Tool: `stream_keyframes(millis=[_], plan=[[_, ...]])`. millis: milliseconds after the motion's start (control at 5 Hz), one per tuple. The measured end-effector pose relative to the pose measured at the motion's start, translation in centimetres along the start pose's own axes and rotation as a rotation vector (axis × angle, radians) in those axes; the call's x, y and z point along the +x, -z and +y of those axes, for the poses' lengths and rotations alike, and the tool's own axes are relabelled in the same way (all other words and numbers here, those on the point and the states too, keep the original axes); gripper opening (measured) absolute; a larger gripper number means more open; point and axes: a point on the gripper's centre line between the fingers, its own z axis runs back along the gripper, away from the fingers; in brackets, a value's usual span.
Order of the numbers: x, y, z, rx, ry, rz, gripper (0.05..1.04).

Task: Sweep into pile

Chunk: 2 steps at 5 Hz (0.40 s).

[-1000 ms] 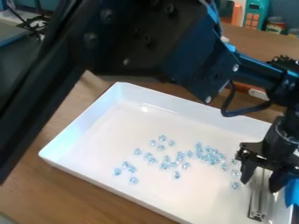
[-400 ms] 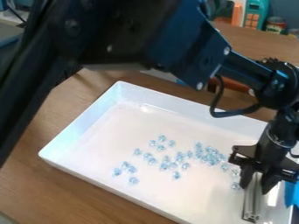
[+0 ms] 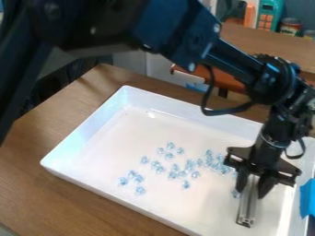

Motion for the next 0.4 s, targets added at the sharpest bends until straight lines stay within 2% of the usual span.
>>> stream_keyframes(millis=[400], plan=[[0.95,0.53,2.13,0.020,-0.016,-0.037,0.384]])
